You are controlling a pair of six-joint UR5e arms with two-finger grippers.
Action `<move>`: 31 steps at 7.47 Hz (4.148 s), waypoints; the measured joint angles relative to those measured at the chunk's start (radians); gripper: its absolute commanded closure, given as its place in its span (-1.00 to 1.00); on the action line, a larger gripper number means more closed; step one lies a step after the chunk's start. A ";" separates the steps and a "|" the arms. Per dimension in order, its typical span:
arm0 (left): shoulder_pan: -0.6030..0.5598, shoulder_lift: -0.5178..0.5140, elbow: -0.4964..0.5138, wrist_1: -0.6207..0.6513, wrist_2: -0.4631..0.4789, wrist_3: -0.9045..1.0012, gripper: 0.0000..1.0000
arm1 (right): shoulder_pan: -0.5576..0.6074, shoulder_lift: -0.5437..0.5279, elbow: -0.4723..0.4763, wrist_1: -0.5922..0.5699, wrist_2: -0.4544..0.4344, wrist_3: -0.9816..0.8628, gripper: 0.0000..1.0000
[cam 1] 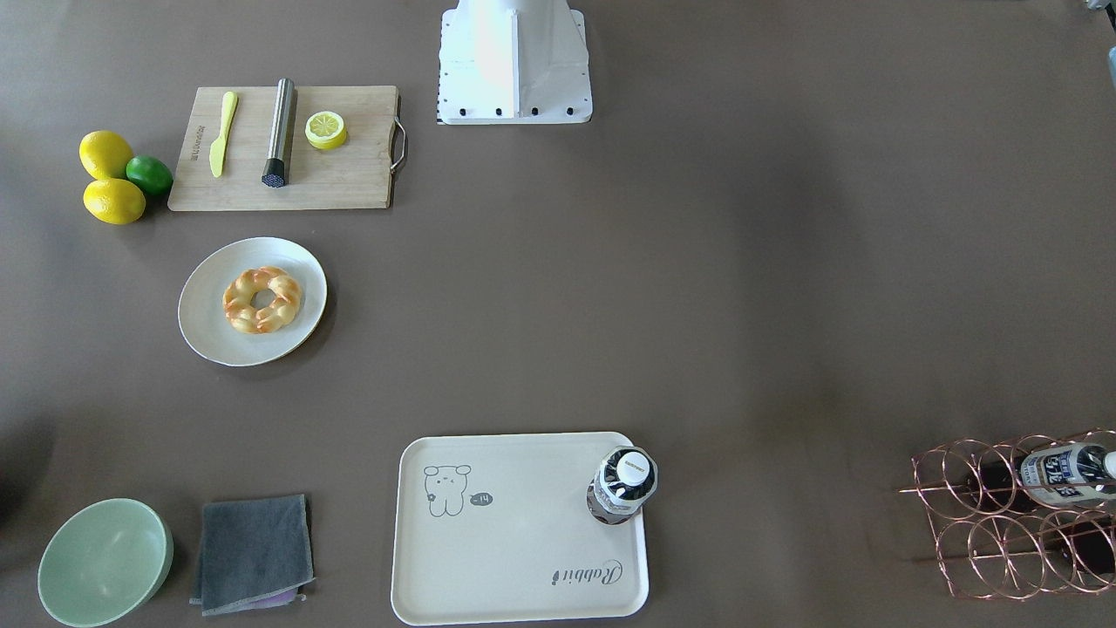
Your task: Place donut on tray
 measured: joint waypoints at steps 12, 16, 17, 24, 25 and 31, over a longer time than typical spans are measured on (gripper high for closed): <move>0.002 -0.008 -0.003 0.000 0.000 -0.002 -0.97 | -0.446 -0.051 0.037 0.201 -0.235 0.409 -1.00; 0.002 -0.008 -0.002 0.000 0.000 -0.001 -0.97 | -0.484 -0.052 0.032 0.201 -0.273 0.434 0.99; 0.002 -0.008 -0.002 0.000 0.001 -0.001 -0.97 | -0.490 -0.052 0.032 0.201 -0.281 0.449 1.00; -0.001 -0.008 -0.004 0.000 0.002 0.000 -0.97 | -0.402 -0.097 0.143 0.204 -0.187 0.457 1.00; -0.001 -0.008 -0.004 0.000 0.002 0.000 -0.97 | -0.339 -0.101 0.150 0.204 -0.110 0.452 1.00; -0.005 -0.014 -0.005 0.000 0.002 -0.001 -0.97 | -0.234 0.054 0.104 0.200 -0.015 0.667 1.00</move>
